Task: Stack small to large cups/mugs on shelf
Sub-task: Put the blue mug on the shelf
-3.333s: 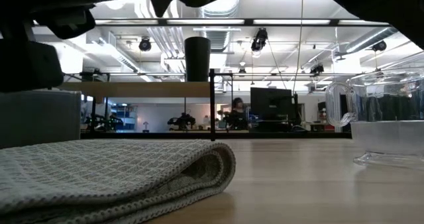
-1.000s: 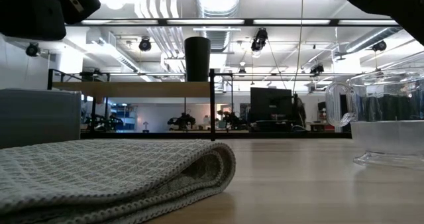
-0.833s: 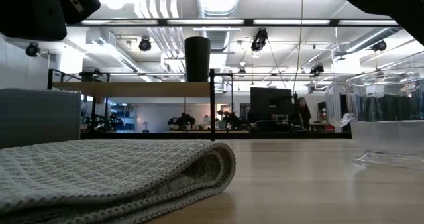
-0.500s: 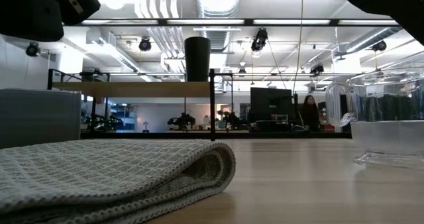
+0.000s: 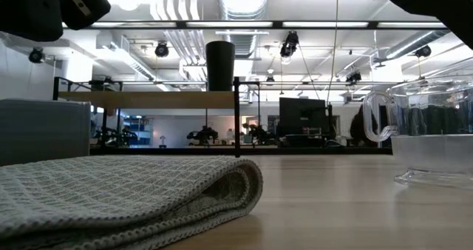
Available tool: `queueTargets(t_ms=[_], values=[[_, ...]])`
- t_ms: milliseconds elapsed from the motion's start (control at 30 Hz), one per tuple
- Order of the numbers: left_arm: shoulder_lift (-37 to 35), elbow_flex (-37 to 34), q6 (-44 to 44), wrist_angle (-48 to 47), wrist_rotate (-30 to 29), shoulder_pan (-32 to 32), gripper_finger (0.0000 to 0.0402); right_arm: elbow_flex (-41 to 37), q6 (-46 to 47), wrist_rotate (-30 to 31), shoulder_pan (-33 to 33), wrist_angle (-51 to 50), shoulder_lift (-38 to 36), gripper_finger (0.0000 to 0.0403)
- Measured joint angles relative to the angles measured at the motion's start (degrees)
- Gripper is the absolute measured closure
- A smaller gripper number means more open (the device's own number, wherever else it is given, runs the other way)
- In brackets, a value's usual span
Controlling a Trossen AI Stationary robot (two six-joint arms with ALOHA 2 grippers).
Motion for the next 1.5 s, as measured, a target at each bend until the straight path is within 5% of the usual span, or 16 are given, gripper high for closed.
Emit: queueTargets(t_ms=[333,600,767,967,1133,1500], values=[[-3.9,3.0,2.4,-9.4,0.9,0.0,0.0382,0.1,-3.2,-4.8,0.4,-2.5,-0.1,0.0265],[-12.3,2.9,-2.1,-15.8,-8.8,0.0,0.0382,0.0,0.0,-7.5,0.4,-15.3,-0.2,0.0266],[-15.5,1.9,-5.6,-18.2,-8.9,0.0,0.0382,0.0,-0.4,-8.0,0.1,-23.5,-0.9,0.0266],[-16.2,-1.2,-11.5,-21.3,-8.9,-0.1,0.0382,0.0,-7.7,-8.2,-1.3,-43.9,-6.8,0.0266],[-15.7,-3.5,-14.8,-20.3,-8.8,-0.1,0.0382,0.0,-13.3,0.0,-2.9,-63.4,-12.9,0.0266],[-11.3,-4.2,-20.4,-17.9,-8.8,-0.2,0.0382,-0.3,-27.1,-1.7,-8.3,-65.5,-15.5,0.0266]])
